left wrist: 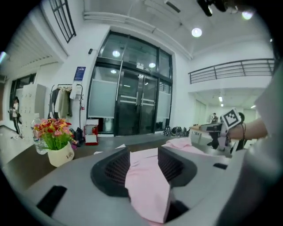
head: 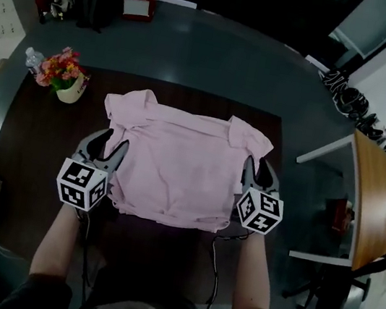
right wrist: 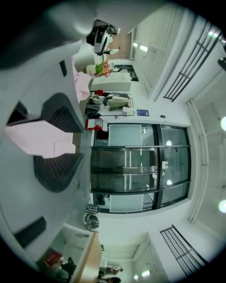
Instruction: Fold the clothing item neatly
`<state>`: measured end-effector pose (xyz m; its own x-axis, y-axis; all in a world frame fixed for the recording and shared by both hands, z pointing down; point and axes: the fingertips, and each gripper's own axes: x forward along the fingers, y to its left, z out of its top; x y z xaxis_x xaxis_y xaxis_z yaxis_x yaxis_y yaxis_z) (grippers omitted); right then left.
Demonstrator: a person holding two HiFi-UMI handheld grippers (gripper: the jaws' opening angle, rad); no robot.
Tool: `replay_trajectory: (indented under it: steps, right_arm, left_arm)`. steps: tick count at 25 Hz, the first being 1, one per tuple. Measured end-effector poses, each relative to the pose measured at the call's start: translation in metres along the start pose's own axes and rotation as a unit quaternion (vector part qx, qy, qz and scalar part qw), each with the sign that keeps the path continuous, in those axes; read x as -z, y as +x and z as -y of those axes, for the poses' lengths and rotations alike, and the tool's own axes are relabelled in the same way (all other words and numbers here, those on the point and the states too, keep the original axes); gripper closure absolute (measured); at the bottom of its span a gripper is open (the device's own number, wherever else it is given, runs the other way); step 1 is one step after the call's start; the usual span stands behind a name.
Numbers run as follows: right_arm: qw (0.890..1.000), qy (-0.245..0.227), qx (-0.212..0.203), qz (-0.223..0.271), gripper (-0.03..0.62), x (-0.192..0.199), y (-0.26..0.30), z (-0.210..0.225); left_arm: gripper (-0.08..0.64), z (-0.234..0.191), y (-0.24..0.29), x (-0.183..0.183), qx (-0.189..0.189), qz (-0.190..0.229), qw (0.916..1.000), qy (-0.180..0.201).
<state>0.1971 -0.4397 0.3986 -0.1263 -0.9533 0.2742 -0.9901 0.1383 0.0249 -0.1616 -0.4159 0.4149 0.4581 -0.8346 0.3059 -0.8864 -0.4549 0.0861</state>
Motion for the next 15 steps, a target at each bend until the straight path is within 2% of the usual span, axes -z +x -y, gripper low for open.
replay_trajectory:
  steps: [1, 5, 8, 12, 15]
  right_arm:
    - [1.000, 0.005, -0.008, 0.015, 0.465, -0.008, -0.013, -0.015]
    - [0.997, 0.031, -0.035, 0.066, 0.545, -0.036, -0.060, -0.069]
    - [0.993, 0.050, -0.050, 0.092, 0.577, -0.049, -0.092, -0.098]
    - [0.991, 0.040, -0.064, 0.110, 0.600, -0.055, -0.126, -0.128]
    - [0.991, 0.036, -0.076, 0.108, 0.600, -0.051, -0.149, -0.140]
  left_arm:
    - [0.361, 0.014, -0.011, -0.008, 0.013, 0.014, 0.9998, -0.006]
    - [0.486, 0.053, -0.054, -0.039, 0.040, 0.070, 0.9965, -0.017]
    - [0.532, 0.079, -0.076, -0.051, 0.062, 0.095, 0.9936, -0.005]
    - [0.549, 0.102, -0.092, -0.046, 0.092, 0.099, 0.9908, -0.008]
    - [0.551, 0.117, -0.098, -0.029, 0.110, 0.085, 0.9897, -0.033]
